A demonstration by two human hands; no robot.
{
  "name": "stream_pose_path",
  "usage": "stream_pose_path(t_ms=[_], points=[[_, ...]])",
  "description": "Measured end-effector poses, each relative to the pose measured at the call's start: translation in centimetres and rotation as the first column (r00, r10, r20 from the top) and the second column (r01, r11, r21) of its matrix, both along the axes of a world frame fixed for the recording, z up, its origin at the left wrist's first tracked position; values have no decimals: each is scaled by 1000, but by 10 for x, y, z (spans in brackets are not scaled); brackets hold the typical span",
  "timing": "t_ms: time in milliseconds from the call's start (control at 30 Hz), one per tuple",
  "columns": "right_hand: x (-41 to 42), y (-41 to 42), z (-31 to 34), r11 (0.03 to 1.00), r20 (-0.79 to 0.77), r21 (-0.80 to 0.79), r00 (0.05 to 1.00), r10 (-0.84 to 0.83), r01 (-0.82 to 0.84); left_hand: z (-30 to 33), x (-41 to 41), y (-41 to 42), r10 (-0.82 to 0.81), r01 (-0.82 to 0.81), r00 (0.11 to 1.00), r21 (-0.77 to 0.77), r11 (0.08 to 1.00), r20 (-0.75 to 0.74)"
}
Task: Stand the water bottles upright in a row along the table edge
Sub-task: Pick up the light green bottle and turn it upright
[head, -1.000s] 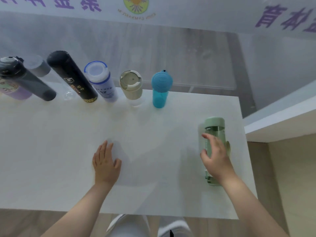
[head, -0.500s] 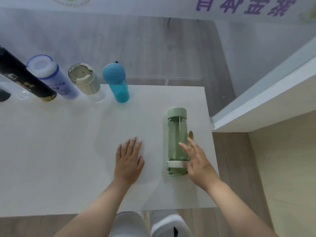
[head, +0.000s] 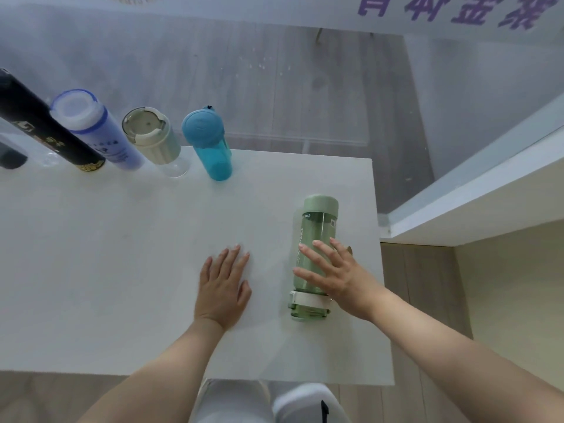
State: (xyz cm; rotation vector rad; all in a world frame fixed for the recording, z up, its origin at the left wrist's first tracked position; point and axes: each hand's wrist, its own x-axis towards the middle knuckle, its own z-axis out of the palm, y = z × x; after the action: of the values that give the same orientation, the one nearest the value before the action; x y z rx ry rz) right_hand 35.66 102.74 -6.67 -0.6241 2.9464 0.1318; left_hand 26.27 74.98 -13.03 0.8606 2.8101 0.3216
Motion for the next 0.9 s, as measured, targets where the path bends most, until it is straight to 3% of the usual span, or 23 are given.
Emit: stream_pose_path(t_ms=[233, 500, 700, 900], points=[[-3, -12, 4, 979, -68, -163, 989, -133, 121, 1, -1, 0, 23, -23, 999, 17, 1000, 23], [-19, -16, 34, 850, -19, -423, 934, -356, 315, 1, -1, -1, 23, -24, 999, 24, 999, 30], [-27, -13, 58, 607, 89, -618, 811, -578, 501, 2, -1, -1, 23, -24, 999, 32, 999, 35], [-40, -4, 71, 351, 129, -751, 645, -753, 560, 2, -2, -1, 19, -20, 999, 21, 1000, 38]])
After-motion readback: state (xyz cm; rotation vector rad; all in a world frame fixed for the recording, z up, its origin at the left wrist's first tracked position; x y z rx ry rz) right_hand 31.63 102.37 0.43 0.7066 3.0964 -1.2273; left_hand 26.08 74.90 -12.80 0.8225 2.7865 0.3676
